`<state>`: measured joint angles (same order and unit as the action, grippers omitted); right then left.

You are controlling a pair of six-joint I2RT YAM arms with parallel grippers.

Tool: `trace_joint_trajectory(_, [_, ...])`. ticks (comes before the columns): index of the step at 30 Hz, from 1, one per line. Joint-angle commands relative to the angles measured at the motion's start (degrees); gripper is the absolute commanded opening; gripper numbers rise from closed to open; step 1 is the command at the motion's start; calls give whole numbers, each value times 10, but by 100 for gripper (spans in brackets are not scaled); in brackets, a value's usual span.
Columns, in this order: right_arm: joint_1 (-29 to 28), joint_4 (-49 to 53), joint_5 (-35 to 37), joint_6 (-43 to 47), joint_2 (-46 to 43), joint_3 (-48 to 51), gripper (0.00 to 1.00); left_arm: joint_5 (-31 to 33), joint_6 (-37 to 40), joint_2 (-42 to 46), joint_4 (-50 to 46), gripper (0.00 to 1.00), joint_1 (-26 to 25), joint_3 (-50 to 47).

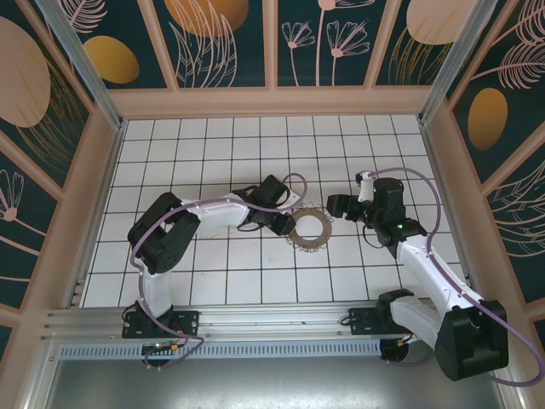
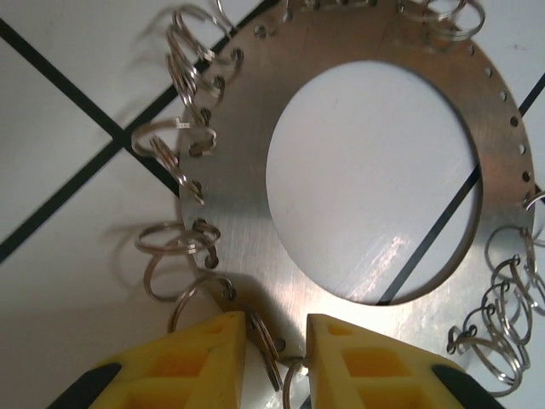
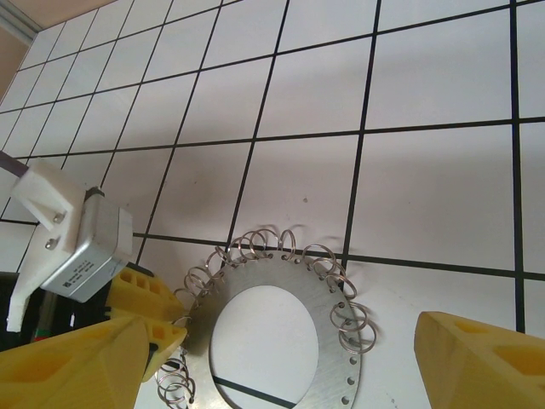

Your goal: Put the keys on the keyring

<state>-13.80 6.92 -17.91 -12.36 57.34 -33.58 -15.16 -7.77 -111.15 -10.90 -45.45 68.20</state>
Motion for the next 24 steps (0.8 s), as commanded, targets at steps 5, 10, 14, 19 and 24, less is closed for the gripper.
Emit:
trace_joint_trajectory(5, [7,-12,-3,7,-2,3,81,7,19,-19,-28,22,-3,25])
trace_joint_trajectory(10, [9,-13,-6,8,-1,2,81,10,20,-19,-33,22,-3,23])
trace_joint_trajectory(14, [10,-15,-7,8,0,2,81,14,21,-16,-35,22,-4,13])
trace_joint_trajectory(19, [10,-17,-9,5,3,2,81,12,23,-20,-32,20,-4,13])
trace_joint_trajectory(24, [11,-12,-6,7,-1,-1,81,9,24,-24,-32,11,-3,16])
